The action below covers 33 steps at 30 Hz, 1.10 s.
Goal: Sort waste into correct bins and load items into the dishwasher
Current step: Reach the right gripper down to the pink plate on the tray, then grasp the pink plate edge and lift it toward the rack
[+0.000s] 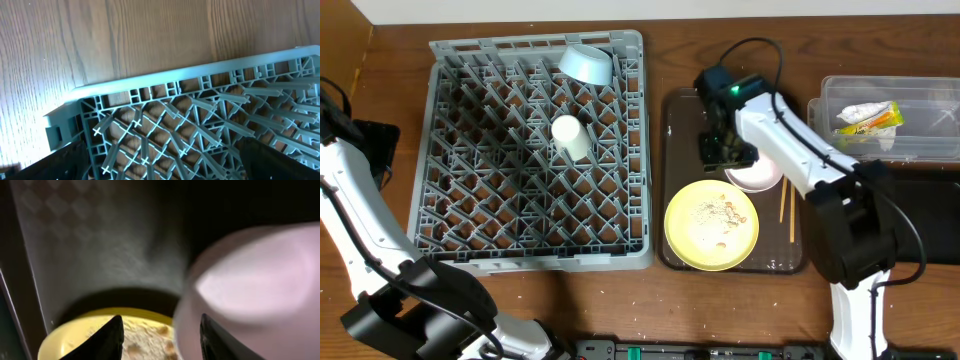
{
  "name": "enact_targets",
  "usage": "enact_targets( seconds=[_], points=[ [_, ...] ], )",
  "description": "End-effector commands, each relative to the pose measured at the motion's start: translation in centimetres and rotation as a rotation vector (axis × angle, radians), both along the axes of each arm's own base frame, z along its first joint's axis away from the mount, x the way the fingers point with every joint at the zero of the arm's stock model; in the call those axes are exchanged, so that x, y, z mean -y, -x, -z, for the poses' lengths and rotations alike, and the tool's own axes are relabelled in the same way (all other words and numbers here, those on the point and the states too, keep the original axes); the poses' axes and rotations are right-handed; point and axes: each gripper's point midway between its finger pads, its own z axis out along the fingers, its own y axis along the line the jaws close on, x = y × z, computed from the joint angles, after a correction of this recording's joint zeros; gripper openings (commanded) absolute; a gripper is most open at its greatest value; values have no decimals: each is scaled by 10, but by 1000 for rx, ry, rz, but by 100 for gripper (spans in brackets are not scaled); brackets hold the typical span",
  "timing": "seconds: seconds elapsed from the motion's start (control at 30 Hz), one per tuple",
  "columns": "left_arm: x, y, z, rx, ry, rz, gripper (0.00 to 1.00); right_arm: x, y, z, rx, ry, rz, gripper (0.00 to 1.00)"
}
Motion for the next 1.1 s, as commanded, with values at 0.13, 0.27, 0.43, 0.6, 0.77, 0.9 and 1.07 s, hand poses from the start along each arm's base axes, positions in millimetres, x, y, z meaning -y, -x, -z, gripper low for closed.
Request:
enact_targets(
  seconds=[0.13, 0.27, 0.43, 0.6, 0.77, 0.9, 1.07],
  points=[
    [-1, 6, -7, 2, -21, -19, 98, 9, -11, 8, 93, 116, 46, 46],
    [-1, 6, -7, 2, -21, -19, 98, 11, -13, 8, 109, 131, 52, 36],
    [-1, 6, -7, 2, -21, -19, 98, 11, -13, 9, 108, 130, 70, 12],
    [-1, 6, -7, 2, -21, -19, 98, 11, -12, 10, 108, 130, 68, 1],
    [-1, 6, -7, 2, -21, -19, 98, 8, -19, -1, 126, 118, 72, 1],
    [-1, 6, -7, 2, -21, -19, 98, 1, -32, -34, 172, 91, 55, 1],
    [-1, 6, -7, 2, -21, -19, 98, -20, -48, -92, 259, 10, -14, 1]
  ],
)
